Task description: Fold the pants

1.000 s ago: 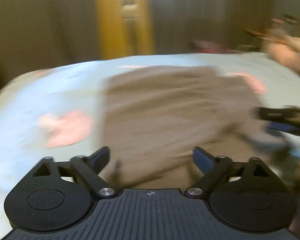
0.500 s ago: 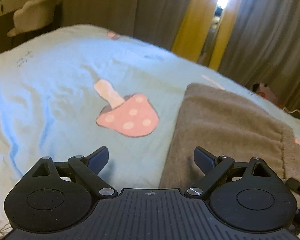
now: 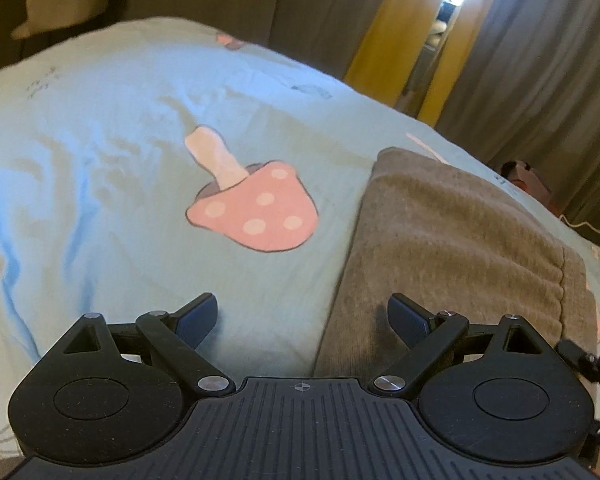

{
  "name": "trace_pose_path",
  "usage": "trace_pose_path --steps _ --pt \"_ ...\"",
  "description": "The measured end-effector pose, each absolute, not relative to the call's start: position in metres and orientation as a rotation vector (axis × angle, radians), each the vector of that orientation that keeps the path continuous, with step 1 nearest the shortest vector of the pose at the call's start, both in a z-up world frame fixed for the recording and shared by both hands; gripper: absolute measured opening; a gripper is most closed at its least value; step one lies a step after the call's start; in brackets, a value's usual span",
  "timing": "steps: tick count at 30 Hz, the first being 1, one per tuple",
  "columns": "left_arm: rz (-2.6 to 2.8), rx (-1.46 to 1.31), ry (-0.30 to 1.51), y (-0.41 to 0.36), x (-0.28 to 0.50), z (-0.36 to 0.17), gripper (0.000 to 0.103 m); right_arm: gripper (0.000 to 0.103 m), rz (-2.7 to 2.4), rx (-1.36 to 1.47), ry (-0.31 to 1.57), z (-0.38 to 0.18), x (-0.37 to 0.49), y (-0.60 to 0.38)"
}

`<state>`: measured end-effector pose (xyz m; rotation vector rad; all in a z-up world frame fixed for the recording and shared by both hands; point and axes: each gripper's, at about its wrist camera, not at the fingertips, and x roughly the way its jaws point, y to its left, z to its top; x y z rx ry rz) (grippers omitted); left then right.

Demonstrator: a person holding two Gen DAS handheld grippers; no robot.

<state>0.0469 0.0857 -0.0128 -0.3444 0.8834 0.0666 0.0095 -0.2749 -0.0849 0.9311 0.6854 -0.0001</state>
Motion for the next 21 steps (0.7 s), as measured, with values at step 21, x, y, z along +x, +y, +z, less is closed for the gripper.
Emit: trace_pose_path --steps 21 --pt "0.082 -0.441 0.890 0.093 0.043 -0.015 0.096 0.089 0.018 1.093 0.638 -0.095 0.019 -0.276"
